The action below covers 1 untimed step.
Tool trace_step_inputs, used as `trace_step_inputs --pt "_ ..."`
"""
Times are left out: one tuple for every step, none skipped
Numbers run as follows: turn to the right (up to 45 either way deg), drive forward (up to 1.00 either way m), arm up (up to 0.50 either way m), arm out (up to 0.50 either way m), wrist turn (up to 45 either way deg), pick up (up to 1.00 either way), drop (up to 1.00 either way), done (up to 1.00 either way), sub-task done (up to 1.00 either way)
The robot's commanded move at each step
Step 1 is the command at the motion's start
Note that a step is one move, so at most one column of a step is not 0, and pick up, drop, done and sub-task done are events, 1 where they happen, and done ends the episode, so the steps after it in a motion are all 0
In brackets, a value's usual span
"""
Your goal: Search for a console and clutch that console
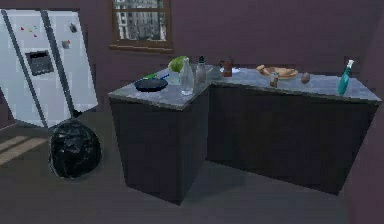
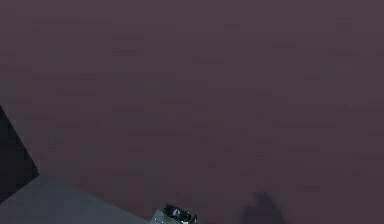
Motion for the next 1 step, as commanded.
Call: trace_step_inputs --pt "0.0 0.00 0.10 0.00 0.0 0.00 0.00 0.00 0.00"
